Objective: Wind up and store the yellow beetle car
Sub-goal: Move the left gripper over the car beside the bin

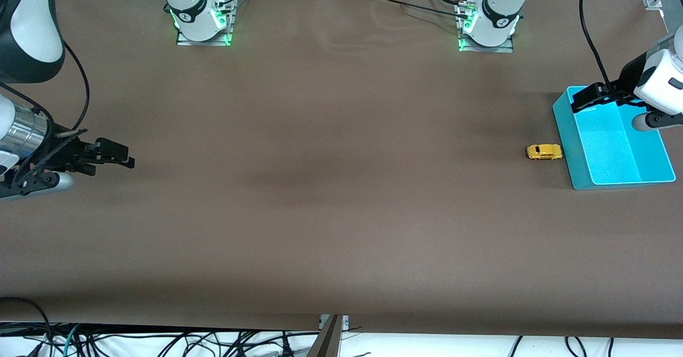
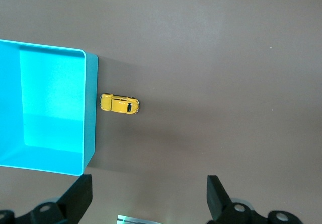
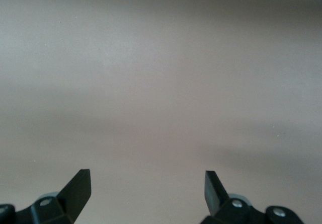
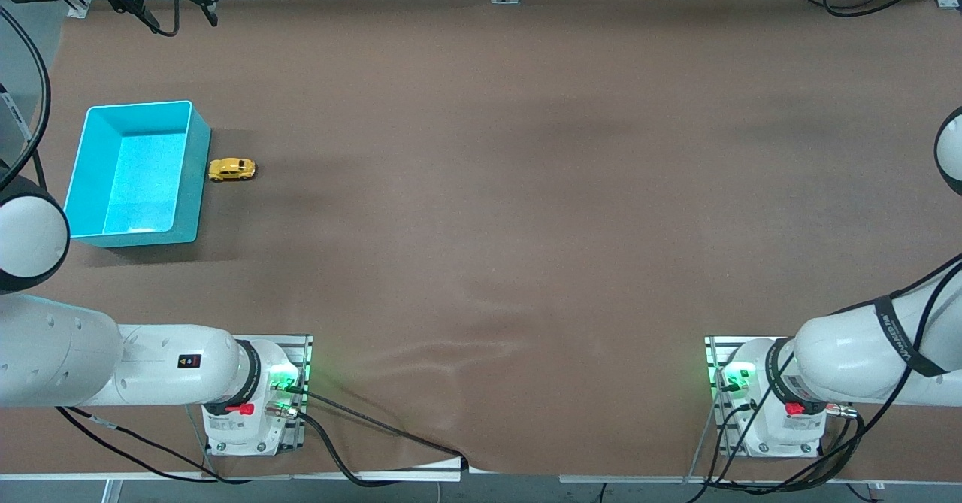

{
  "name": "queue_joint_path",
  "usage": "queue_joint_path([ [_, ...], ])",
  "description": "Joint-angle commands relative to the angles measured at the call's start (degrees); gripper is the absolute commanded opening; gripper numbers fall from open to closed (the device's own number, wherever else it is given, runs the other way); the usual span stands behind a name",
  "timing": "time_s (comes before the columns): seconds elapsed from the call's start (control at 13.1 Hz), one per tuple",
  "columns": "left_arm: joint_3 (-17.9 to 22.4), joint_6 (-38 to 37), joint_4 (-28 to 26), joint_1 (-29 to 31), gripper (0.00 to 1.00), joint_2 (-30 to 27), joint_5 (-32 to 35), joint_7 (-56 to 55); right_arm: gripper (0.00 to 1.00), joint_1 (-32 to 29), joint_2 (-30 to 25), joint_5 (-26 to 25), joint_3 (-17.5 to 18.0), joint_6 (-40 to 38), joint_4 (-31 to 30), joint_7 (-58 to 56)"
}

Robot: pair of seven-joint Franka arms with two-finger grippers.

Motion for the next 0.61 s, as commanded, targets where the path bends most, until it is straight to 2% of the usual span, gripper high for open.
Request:
queue_joint_path([
  [0.0,0.0,-0.3,0.8,0.2,1.0,1.0,0.5,-1.0,1.0,-0.4,-0.5,-1.1,-0.1,-1.3,0.4,1.1],
  [0.15,0.2,-0.2,0.4,0.5,1.0,1.7,1.3,-2.4,1.0,-0.4,-2.9,-2.0,-0.7,-1.6,0.3,1.6],
  [0.3,0.3,0.5,0.1,2.9,1.0,2.2,1.5,-2.6,1.0,-0.4,-5.0,-6.0,-1.1,-1.3,0.0,1.5],
  [0.53,0.2,1.9,-0.6,7.5,1.0,4.5,1.5,-5.1,1.0,-0.4,-8.7,-6.7,-1.2,-1.3,-2.3,1.6],
])
